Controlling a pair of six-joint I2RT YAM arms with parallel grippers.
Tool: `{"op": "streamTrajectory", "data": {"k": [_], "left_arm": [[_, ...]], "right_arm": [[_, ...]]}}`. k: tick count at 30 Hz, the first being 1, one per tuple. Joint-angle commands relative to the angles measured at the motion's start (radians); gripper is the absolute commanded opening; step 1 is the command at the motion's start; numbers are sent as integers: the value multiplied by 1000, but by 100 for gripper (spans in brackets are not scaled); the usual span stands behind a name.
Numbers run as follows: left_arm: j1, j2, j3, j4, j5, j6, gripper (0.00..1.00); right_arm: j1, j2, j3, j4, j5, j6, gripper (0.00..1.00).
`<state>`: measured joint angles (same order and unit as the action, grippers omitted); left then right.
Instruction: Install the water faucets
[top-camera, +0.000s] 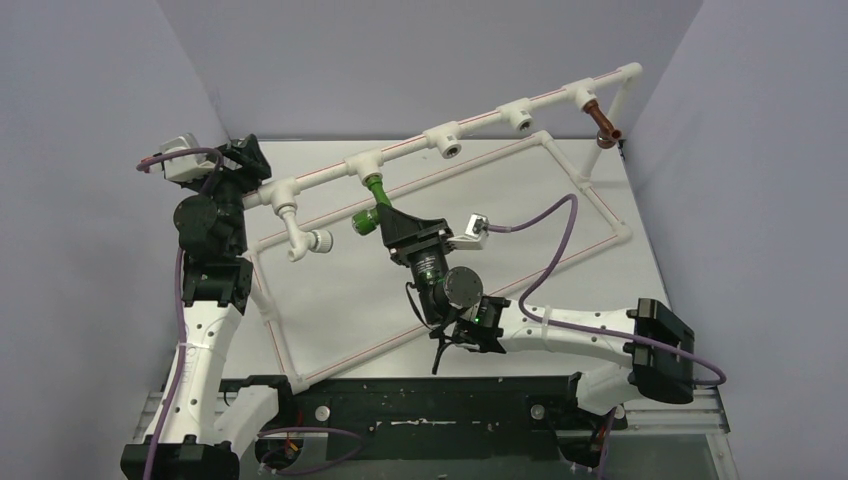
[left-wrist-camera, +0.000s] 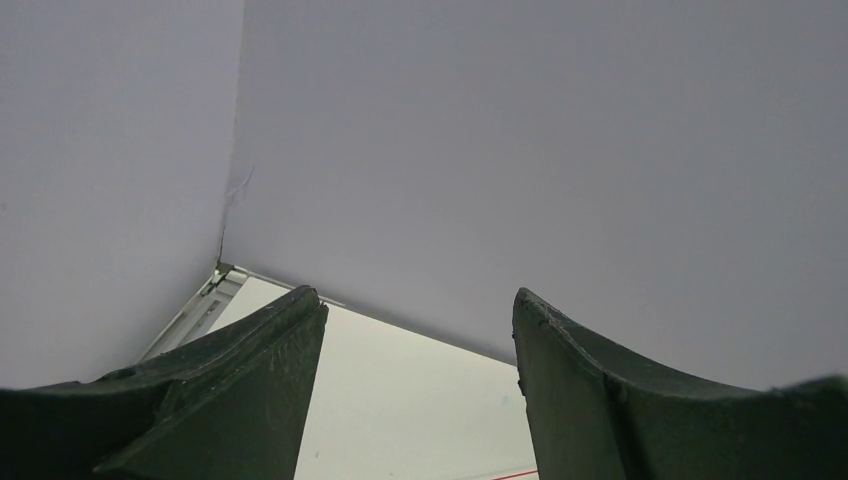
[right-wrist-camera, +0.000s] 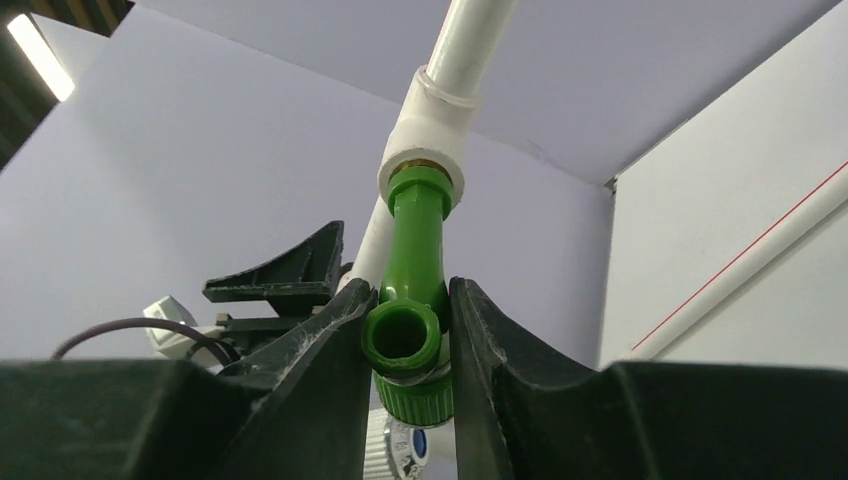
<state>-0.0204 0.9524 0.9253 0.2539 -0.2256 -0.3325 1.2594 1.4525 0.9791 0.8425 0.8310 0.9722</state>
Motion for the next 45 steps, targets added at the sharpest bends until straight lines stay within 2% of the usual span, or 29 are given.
{"op": "streamTrajectory", "data": {"k": [1,8,16,20,30,37,45], "left_arm": [[9,67,-100,-331,3,10,66],[9,64,-101,-331,-3,13,66],[9,68,-100,-332,-8,15,66],[10,68,-100,-334,-12,16,66],[11,71,-100,-334,-12,16,66],[11,67,-98,-334,-9,16,66],[10,67,-99,-334,-10,18,66]], "right_arm": [[-7,-47,19,-71,-77,489,0],[-20,-40,41,-73,-144,690,0],[-23,-55,22,-66,-158,763,0],[-24,-63,-8,-76,-154,778,13],[-36,-87,-65,-120,-187,827,64],[-24,-116,-88,-169,-202,808,73],[-16,-181,-97,-204,-214,604,76]]}}
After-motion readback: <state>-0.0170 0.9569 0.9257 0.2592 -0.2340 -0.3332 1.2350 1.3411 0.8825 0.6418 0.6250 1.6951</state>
